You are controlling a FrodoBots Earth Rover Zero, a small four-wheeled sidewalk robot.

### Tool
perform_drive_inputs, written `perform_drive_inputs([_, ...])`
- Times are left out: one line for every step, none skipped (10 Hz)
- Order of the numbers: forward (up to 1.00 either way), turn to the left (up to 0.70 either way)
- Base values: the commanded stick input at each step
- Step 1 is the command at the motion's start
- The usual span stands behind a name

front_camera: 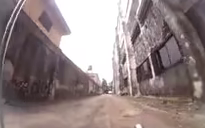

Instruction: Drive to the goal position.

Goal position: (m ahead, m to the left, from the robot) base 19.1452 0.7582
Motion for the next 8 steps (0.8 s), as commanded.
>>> perform_drive_inputs([0.78,0.03])
perform_drive_inputs([0.78,0.03])
perform_drive_inputs([0.78,0.03])
perform_drive_inputs([0.78,0.03])
perform_drive_inputs([0.78,0.03])
perform_drive_inputs([0.78,0.03])
perform_drive_inputs([0.78,0.03])
perform_drive_inputs([0.78,0.03])
